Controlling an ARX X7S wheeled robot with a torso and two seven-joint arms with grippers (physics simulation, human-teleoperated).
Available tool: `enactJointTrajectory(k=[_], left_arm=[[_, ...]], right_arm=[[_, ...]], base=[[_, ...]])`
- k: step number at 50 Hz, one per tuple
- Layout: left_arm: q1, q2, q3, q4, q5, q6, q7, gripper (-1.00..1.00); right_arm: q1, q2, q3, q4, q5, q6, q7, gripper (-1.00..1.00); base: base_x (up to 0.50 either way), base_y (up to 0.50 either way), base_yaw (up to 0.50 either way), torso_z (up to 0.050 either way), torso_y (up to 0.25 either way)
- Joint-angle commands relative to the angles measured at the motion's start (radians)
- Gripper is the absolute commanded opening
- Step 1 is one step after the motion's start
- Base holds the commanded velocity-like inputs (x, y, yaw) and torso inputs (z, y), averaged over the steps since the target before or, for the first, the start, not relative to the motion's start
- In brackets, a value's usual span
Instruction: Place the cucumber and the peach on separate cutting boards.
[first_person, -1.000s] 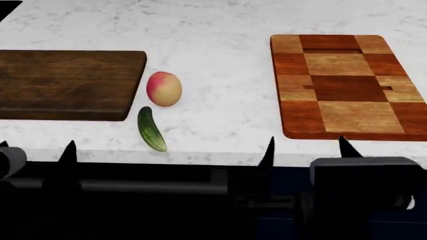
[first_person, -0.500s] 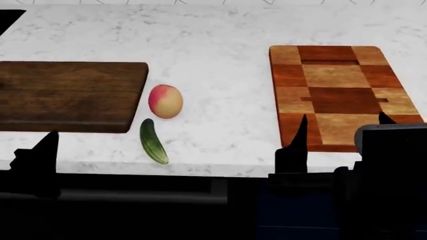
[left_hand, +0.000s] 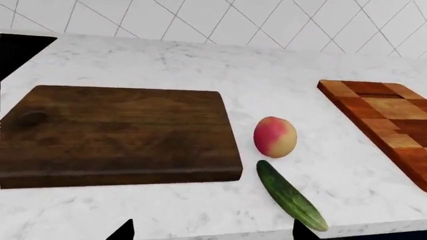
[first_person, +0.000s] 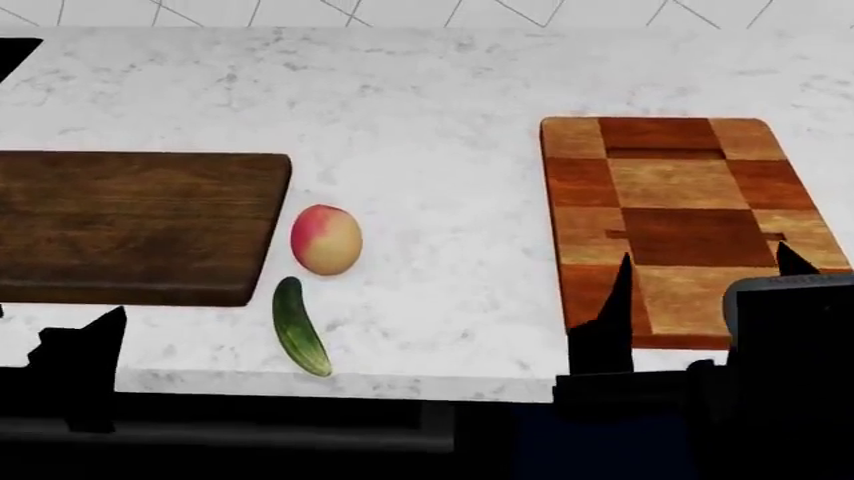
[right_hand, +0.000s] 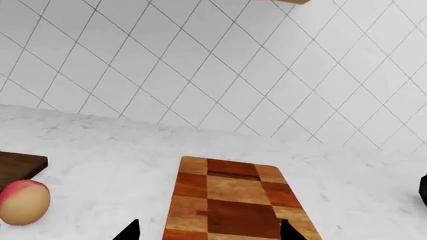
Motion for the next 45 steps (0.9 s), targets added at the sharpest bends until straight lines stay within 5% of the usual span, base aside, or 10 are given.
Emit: enactJointTrajectory(k=[1, 9, 32, 39, 45], left_arm=[[-0.018, -0.073, 0.049, -0.134, -0.425, 0.01, -0.326, 1.0], [-0.035, -0.12, 0.123, -0.14, -0.619, 0.079, -0.475, 1.0], [0.117, -0.181, 0.212, 0.023, -0.857, 0.236, -0.649, 1.0], [0.049, -0.267, 0.376, 0.129, -1.124, 0.436, -0.842, 1.0], [0.141, -0.239, 0.416, 0.188, -1.122, 0.48, -0.869, 1.0]], right_arm=[[-0.016, 0.017, 0.0, 0.008, -0.008, -0.026, -0.016, 1.0], [-0.018, 0.016, -0.005, 0.012, -0.01, -0.033, -0.007, 1.0], [-0.037, 0.017, 0.013, 0.023, -0.008, -0.055, 0.003, 1.0], [-0.057, 0.004, 0.036, 0.031, -0.012, -0.065, 0.016, 1.0], [-0.076, -0.006, 0.039, 0.035, -0.01, -0.082, 0.02, 1.0]], base=[[0.46, 0.0, 0.0, 0.0, 0.0], [0.46, 0.0, 0.0, 0.0, 0.0], [0.44, 0.0, 0.0, 0.0, 0.001], [0.09, 0.0, 0.0, 0.0, 0.0], [0.0, 0.0, 0.0, 0.0, 0.0]])
